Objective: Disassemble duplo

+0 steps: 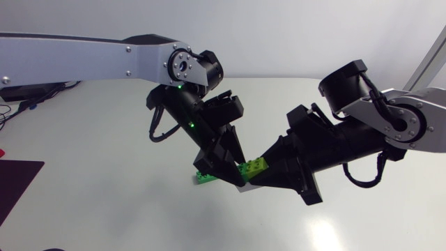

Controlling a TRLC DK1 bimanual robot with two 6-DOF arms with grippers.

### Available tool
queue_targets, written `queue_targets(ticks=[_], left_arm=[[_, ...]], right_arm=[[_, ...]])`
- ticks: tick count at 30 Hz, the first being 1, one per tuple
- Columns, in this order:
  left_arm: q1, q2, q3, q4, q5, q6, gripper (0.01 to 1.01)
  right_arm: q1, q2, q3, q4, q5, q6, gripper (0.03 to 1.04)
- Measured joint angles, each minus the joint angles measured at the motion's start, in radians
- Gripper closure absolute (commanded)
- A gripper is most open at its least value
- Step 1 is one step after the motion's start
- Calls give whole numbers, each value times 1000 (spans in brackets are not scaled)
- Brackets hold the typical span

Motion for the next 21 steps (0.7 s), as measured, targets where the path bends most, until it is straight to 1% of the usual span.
queue_targets(ticks=[2, 3, 5, 6, 10, 12, 13, 16, 17, 19, 21], left_arm=[[0, 0, 1, 0, 3, 0, 474], [0, 0, 2, 0, 3, 0, 579], [0, 1, 2, -9, 7, 6, 757], [0, 1, 2, -17, 9, 15, 790], [0, 1, 3, -89, 39, 82, 798], [4, 6, 19, -153, 56, 126, 802], [6, 13, 34, -201, 66, 157, 802], [13, 19, 66, -390, 108, 273, 802], [13, 19, 76, -433, 126, 308, 802], [13, 19, 92, -459, 141, 342, 802], [19, 19, 99, -437, 138, 349, 802]], right_arm=[[0, 1, 0, 0, -1, 0, 790], [0, 2, 0, 0, -3, 0, 790], [0, 5, 0, 3, -3, 0, 790], [0, 7, 0, 4, -2, -1, 790], [0, 10, 0, -8, -20, -8, 790], [0, 8, -4, -25, -44, -17, 790], [1, 2, -10, -27, -56, -32, 790], [6, -18, -51, -35, -40, -85, 790], [7, -26, -72, -38, -34, -101, 792], [19, -34, -102, -41, -16, -118, 790], [18, -35, -120, -41, 2, -129, 790]])
